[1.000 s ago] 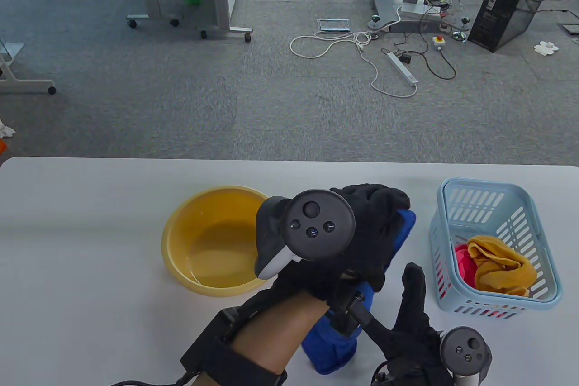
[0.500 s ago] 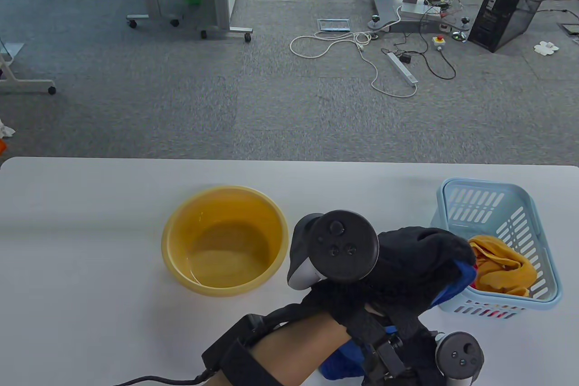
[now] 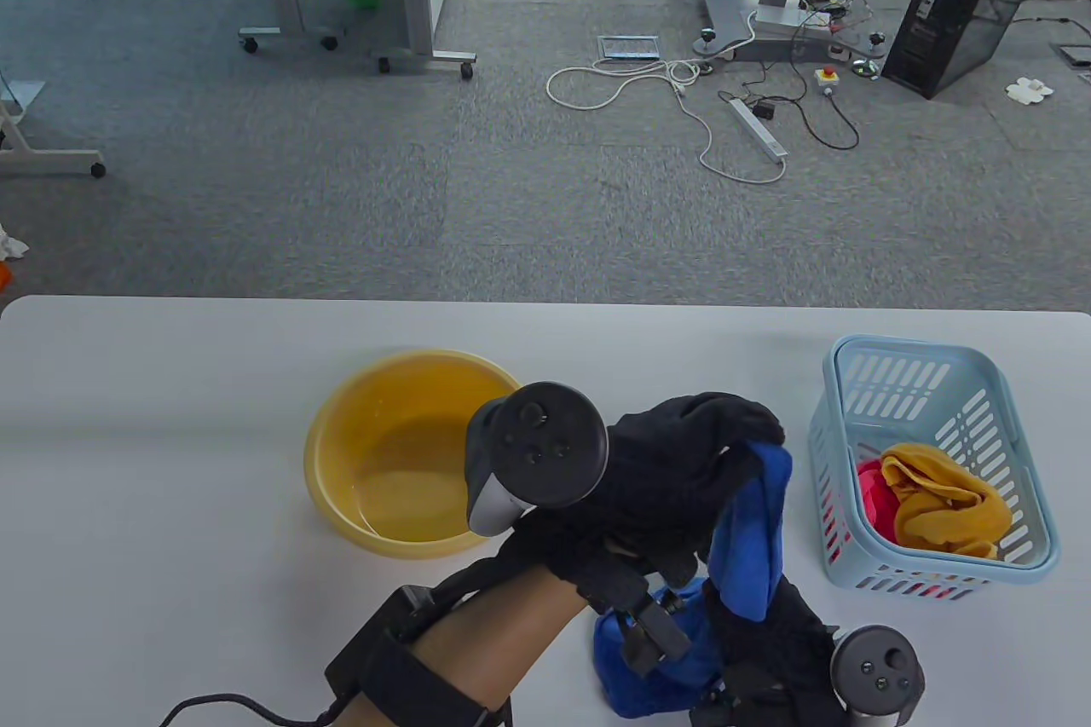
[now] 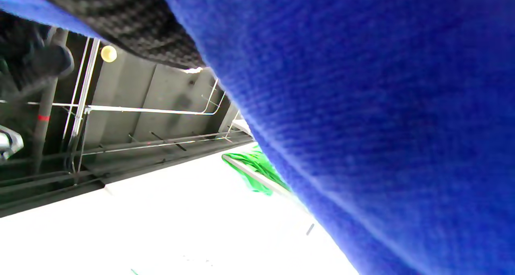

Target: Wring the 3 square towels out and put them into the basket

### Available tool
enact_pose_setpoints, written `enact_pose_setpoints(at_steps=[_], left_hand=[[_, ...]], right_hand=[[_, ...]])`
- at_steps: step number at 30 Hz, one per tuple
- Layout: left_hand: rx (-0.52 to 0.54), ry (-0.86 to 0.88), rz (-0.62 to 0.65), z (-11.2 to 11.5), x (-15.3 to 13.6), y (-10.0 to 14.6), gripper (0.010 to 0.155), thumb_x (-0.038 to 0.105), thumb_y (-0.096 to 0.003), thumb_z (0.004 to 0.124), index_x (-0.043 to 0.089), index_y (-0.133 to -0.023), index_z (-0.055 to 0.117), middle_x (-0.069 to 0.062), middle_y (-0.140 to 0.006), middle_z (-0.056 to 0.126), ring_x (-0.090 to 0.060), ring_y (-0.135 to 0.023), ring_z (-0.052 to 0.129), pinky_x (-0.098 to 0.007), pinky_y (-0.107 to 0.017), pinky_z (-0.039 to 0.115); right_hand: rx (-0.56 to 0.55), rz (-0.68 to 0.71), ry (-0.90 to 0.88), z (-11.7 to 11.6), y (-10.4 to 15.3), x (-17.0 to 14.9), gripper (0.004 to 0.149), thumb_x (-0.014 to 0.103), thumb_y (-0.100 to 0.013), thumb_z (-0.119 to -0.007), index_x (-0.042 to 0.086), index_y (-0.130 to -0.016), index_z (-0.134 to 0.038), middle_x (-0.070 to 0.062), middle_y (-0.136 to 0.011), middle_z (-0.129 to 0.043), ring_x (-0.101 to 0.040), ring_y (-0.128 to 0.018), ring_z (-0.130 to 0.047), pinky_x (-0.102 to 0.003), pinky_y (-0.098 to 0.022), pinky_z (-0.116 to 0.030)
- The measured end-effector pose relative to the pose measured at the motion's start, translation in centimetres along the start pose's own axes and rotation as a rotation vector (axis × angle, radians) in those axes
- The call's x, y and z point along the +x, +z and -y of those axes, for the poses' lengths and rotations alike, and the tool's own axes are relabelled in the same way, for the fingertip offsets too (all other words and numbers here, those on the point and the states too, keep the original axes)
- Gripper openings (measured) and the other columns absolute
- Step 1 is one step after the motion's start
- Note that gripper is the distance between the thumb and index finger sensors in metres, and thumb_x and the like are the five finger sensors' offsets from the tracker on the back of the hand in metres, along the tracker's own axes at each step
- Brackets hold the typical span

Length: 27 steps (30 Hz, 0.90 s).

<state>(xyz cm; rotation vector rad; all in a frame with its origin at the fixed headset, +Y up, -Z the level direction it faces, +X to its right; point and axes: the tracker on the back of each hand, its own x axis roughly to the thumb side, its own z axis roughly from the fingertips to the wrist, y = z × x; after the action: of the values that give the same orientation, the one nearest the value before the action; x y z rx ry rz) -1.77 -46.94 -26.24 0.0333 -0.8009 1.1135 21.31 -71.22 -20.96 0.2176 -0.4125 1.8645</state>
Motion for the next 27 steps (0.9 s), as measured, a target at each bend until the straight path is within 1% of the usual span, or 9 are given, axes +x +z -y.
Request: enact_pose_setpoints(at_steps=[3,5,10,15,18,19,21,23,27], left_hand=[[0.039,-0.017,-0.031,-1.1,-1.2,0.6,0.042,0.029,-0.0542,0.078,0.017,-0.094,0.083,-0.014,-0.092,0.088,-0.042,-0.092,0.082,-0.073,-0.065,0.055],[0.059,-0.025,-0.060,-2.0,-2.2,1.2,0.042,0.029,-0.0542,0.078,0.017,-0.094,0.083,-0.014,-0.092,0.088,-0.043,-0.092,0.082,-0.073,-0.065,0.055],[0.104,-0.069,-0.125,-3.3,-4.6,2.4,0.042,0.029,-0.0539,0.078,0.017,-0.094,0.083,-0.014,-0.091,0.089,-0.043,-0.091,0.083,-0.073,-0.065,0.056],[0.140,-0.136,-0.181,-3.7,-7.6,3.8,0.042,0.028,-0.0540,0.078,0.017,-0.094,0.082,-0.014,-0.091,0.089,-0.042,-0.091,0.082,-0.073,-0.065,0.056],[0.152,-0.185,-0.233,-3.5,-9.9,4.9,0.042,0.029,-0.0540,0.077,0.017,-0.094,0.082,-0.014,-0.091,0.088,-0.043,-0.091,0.082,-0.073,-0.065,0.055],[0.159,-0.191,-0.257,-3.3,-10.9,5.4,0.042,0.029,-0.0540,0.077,0.017,-0.094,0.082,-0.014,-0.091,0.088,-0.042,-0.091,0.083,-0.072,-0.065,0.056],[0.172,-0.132,-0.301,-2.6,-12.8,6.4,0.042,0.028,-0.0539,0.078,0.016,-0.094,0.083,-0.014,-0.091,0.088,-0.043,-0.091,0.082,-0.072,-0.065,0.056],[0.155,-0.127,-0.336,-1.5,-14.5,7.3,0.042,0.028,-0.0537,0.078,0.016,-0.094,0.083,-0.015,-0.091,0.088,-0.043,-0.091,0.082,-0.073,-0.065,0.055],[0.107,-0.228,-0.347,0.6,-16.3,8.4,0.042,0.028,-0.0537,0.078,0.016,-0.094,0.083,-0.015,-0.092,0.088,-0.043,-0.092,0.081,-0.073,-0.065,0.053]], right_hand=[[-0.062,-0.007,-0.018,0.5,0.1,-0.2,0.039,0.027,-0.053,-0.090,0.021,-0.089,-0.075,-0.013,-0.081,-0.092,-0.032,-0.058,-0.102,-0.059,-0.069,-0.070],[-0.072,-0.007,-0.010,0.9,-0.1,-0.2,0.040,0.028,-0.054,-0.090,0.022,-0.091,-0.073,-0.012,-0.079,-0.092,-0.030,-0.054,-0.102,-0.058,-0.069,-0.070],[-0.097,-0.010,0.004,1.5,-0.5,-0.1,0.047,0.031,-0.056,-0.087,0.022,-0.097,-0.068,-0.010,-0.076,-0.091,-0.027,-0.049,-0.099,-0.058,-0.067,-0.071],[-0.129,-0.008,0.019,2.2,-0.6,0.2,0.050,0.033,-0.055,-0.088,0.020,-0.099,-0.066,-0.008,-0.075,-0.092,-0.025,-0.048,-0.099,-0.056,-0.067,-0.072],[-0.159,0.012,0.037,2.8,-0.7,0.6,0.053,0.034,-0.055,-0.089,0.020,-0.100,-0.065,-0.008,-0.075,-0.092,-0.026,-0.049,-0.099,-0.057,-0.067,-0.072],[-0.171,0.037,0.081,3.0,-0.7,1.0,0.054,0.034,-0.055,-0.090,0.020,-0.100,-0.065,-0.007,-0.075,-0.092,-0.026,-0.049,-0.099,-0.057,-0.067,-0.072],[-0.189,0.071,0.132,3.4,-0.8,1.7,0.056,0.035,-0.055,-0.090,0.021,-0.102,-0.063,-0.006,-0.076,-0.091,-0.025,-0.050,-0.099,-0.056,-0.068,-0.072],[-0.216,0.092,0.121,3.7,-0.8,2.4,0.060,0.035,-0.055,-0.090,0.021,-0.104,-0.059,-0.006,-0.076,-0.091,-0.025,-0.051,-0.098,-0.056,-0.068,-0.071],[-0.233,0.130,0.140,4.1,-0.7,3.3,0.063,0.035,-0.055,-0.090,0.021,-0.106,-0.056,-0.006,-0.077,-0.090,-0.025,-0.052,-0.098,-0.056,-0.069,-0.071]])
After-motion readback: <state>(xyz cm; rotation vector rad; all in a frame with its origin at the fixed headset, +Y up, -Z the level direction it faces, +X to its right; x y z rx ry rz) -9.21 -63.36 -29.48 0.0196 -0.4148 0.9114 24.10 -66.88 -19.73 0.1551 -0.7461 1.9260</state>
